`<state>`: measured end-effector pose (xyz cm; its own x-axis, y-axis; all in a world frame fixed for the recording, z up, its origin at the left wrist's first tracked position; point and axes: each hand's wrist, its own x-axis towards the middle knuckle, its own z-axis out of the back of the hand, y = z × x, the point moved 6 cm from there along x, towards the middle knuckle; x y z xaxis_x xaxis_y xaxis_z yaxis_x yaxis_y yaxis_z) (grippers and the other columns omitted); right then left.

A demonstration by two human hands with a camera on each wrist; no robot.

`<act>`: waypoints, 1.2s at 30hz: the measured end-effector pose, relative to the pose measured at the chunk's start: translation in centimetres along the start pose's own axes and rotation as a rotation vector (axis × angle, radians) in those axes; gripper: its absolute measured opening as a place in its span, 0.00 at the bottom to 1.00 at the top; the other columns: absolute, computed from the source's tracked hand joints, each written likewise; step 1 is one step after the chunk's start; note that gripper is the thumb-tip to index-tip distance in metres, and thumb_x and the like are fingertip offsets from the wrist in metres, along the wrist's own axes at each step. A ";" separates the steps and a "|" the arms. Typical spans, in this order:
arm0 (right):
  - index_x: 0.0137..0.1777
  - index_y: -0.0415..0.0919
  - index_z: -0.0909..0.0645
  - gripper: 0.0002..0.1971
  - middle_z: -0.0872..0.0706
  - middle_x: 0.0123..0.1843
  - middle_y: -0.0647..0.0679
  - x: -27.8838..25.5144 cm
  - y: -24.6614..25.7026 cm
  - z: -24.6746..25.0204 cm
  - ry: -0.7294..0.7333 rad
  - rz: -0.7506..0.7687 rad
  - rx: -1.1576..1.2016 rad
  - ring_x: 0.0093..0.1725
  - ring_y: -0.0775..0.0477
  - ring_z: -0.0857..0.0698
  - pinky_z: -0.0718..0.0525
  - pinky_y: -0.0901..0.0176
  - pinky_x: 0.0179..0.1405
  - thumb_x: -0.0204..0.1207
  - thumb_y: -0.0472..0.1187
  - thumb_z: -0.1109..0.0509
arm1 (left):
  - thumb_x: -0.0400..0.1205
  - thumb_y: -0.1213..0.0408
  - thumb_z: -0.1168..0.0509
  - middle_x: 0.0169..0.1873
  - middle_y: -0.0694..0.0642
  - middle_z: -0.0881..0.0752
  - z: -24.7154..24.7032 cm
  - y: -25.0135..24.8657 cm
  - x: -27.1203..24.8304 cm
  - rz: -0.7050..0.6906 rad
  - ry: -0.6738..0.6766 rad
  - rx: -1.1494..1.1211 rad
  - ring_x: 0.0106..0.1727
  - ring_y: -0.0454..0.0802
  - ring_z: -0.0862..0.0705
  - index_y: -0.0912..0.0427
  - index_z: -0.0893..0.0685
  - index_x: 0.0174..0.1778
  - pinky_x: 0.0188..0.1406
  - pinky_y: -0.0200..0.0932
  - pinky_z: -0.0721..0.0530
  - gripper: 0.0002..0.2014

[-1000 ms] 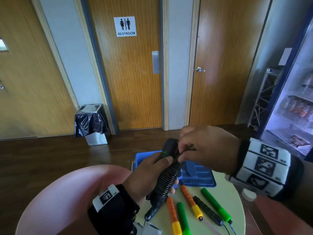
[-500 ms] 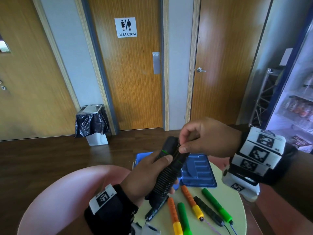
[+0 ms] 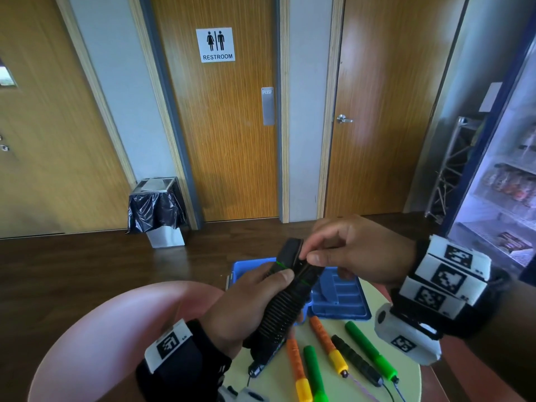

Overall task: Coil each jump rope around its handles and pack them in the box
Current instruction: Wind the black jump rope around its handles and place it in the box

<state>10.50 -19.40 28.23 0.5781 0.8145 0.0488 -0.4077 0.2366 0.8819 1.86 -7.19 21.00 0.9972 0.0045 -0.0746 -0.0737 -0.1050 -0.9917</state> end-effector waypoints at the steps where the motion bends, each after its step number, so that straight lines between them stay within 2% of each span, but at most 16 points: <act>1: 0.39 0.50 0.09 0.02 0.14 0.42 0.48 0.1 -0.2 0.0 0.013 -0.019 0.042 0.35 0.45 0.18 0.20 0.60 0.29 0.71 0.41 0.21 | 0.81 0.53 0.35 0.32 0.70 0.14 -0.1 0.1 -0.1 0.009 0.011 0.006 0.23 0.58 0.16 0.63 0.17 0.44 0.22 0.40 0.20 0.14; 3: 0.36 0.49 0.10 0.04 0.15 0.38 0.41 0.2 -0.6 0.2 0.037 -0.051 0.129 0.31 0.40 0.22 0.22 0.58 0.26 0.63 0.47 0.20 | 0.79 0.52 0.37 0.33 0.71 0.15 -0.2 0.2 -0.2 0.015 0.040 0.016 0.24 0.59 0.16 0.64 0.19 0.47 0.23 0.41 0.19 0.16; 6: 0.33 0.48 0.10 0.11 0.16 0.36 0.37 0.5 -1.0 0.4 0.091 -0.065 0.168 0.26 0.45 0.24 0.23 0.60 0.23 0.57 0.50 0.13 | 0.80 0.55 0.38 0.33 0.68 0.14 -0.5 -0.1 -0.7 0.003 0.085 0.008 0.25 0.56 0.14 0.64 0.20 0.48 0.23 0.42 0.18 0.14; 8: 0.32 0.47 0.11 0.18 0.18 0.35 0.32 0.7 -1.1 0.3 0.135 -0.044 0.187 0.24 0.46 0.24 0.23 0.61 0.21 0.49 0.55 0.11 | 0.80 0.56 0.38 0.33 0.66 0.14 -0.7 -0.4 -0.9 -0.003 0.113 0.004 0.25 0.54 0.14 0.65 0.21 0.48 0.23 0.42 0.18 0.14; 11: 0.28 0.45 0.20 0.28 0.24 0.27 0.36 1.2 -1.2 0.4 0.105 0.020 0.285 0.20 0.48 0.28 0.25 0.64 0.16 0.39 0.59 0.09 | 0.79 0.56 0.38 0.32 0.66 0.14 -0.8 -0.7 -1.1 -0.009 0.137 0.002 0.25 0.54 0.14 0.67 0.22 0.48 0.23 0.42 0.18 0.15; 14: 0.29 0.46 0.20 0.26 0.23 0.23 0.46 1.3 -0.9 0.2 0.160 0.094 0.396 0.18 0.52 0.28 0.27 0.67 0.15 0.44 0.57 0.09 | 0.80 0.56 0.39 0.32 0.67 0.15 -1.2 -0.9 -1.3 0.015 0.182 -0.023 0.24 0.56 0.14 0.67 0.22 0.50 0.24 0.42 0.18 0.15; 18: 0.32 0.51 0.19 0.20 0.23 0.26 0.48 1.7 -1.1 0.0 0.146 0.171 0.346 0.24 0.49 0.29 0.34 0.62 0.21 0.56 0.61 0.14 | 0.80 0.56 0.40 0.31 0.66 0.15 -1.4 -0.8 -1.3 0.033 0.234 -0.091 0.24 0.54 0.14 0.70 0.23 0.50 0.22 0.40 0.19 0.17; 20: 0.34 0.51 0.19 0.19 0.24 0.26 0.48 2.0 -1.5 -0.6 0.131 0.193 0.427 0.25 0.50 0.31 0.39 0.58 0.22 0.61 0.61 0.16 | 0.79 0.53 0.37 0.31 0.65 0.14 -1.5 -0.8 -1.2 0.037 0.266 -0.113 0.24 0.54 0.14 0.69 0.21 0.47 0.23 0.40 0.18 0.19; 22: 0.35 0.50 0.20 0.17 0.21 0.29 0.48 2.2 -1.6 -1.5 0.118 0.218 0.581 0.25 0.49 0.27 0.35 0.59 0.23 0.64 0.59 0.17 | 0.76 0.46 0.32 0.33 0.65 0.13 -1.3 -0.7 -0.9 0.041 0.306 -0.165 0.25 0.55 0.13 0.66 0.17 0.47 0.26 0.41 0.17 0.23; 25: 0.40 0.44 0.22 0.13 0.18 0.35 0.42 2.6 -1.3 -2.7 -0.007 0.257 0.789 0.30 0.46 0.22 0.26 0.54 0.31 0.73 0.51 0.24 | 0.75 0.38 0.30 0.35 0.63 0.11 -1.1 -0.5 -0.4 0.009 0.356 -0.258 0.28 0.54 0.12 0.61 0.13 0.52 0.28 0.41 0.16 0.27; 28: 0.41 0.47 0.21 0.06 0.19 0.34 0.47 2.7 -1.0 -3.2 -0.257 0.277 0.800 0.31 0.49 0.23 0.27 0.54 0.34 0.78 0.44 0.35 | 0.77 0.37 0.32 0.36 0.63 0.11 -1.3 -0.3 -0.1 -0.033 0.374 -0.383 0.28 0.53 0.11 0.58 0.13 0.55 0.27 0.40 0.15 0.27; 30: 0.41 0.50 0.21 0.09 0.20 0.35 0.47 2.2 -0.7 -3.1 -0.431 0.353 0.604 0.34 0.51 0.23 0.25 0.56 0.37 0.81 0.49 0.39 | 0.80 0.38 0.36 0.37 0.62 0.11 -1.7 -0.3 0.0 -0.058 0.408 -0.468 0.29 0.53 0.11 0.57 0.14 0.58 0.27 0.41 0.14 0.26; 31: 0.45 0.49 0.22 0.12 0.19 0.37 0.42 1.8 -0.2 -3.4 -0.445 0.412 0.542 0.35 0.48 0.22 0.23 0.55 0.38 0.81 0.56 0.39 | 0.82 0.39 0.39 0.38 0.62 0.11 -1.9 -0.3 0.0 -0.068 0.432 -0.513 0.30 0.53 0.11 0.58 0.15 0.59 0.28 0.42 0.13 0.25; 33: 0.57 0.44 0.26 0.28 0.19 0.44 0.29 1.5 0.7 -4.3 -0.336 0.538 0.425 0.38 0.37 0.19 0.20 0.47 0.39 0.76 0.70 0.37 | 0.85 0.40 0.42 0.40 0.62 0.10 -2.2 -0.5 -0.1 -0.081 0.489 -0.594 0.33 0.53 0.10 0.59 0.16 0.60 0.30 0.43 0.12 0.25; 34: 0.64 0.41 0.29 0.36 0.18 0.48 0.27 1.4 0.9 -4.6 -0.264 0.572 0.346 0.41 0.34 0.17 0.17 0.44 0.41 0.73 0.72 0.34 | 0.85 0.41 0.43 0.41 0.61 0.10 -2.3 -0.7 -0.1 -0.093 0.515 -0.619 0.34 0.53 0.09 0.60 0.16 0.60 0.30 0.43 0.12 0.25; 36: 0.75 0.37 0.37 0.45 0.16 0.54 0.32 1.3 1.3 -5.0 -0.158 0.612 0.161 0.51 0.36 0.13 0.14 0.40 0.50 0.70 0.69 0.28 | 0.85 0.41 0.42 0.40 0.61 0.10 -2.0 -1.0 -0.2 -0.122 0.558 -0.661 0.35 0.53 0.09 0.62 0.16 0.61 0.32 0.43 0.11 0.26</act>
<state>7.17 -15.33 27.10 0.3769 0.6866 0.6217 -0.5924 -0.3372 0.7317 1.74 -9.10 22.21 0.8707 -0.4166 0.2615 -0.1166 -0.6913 -0.7131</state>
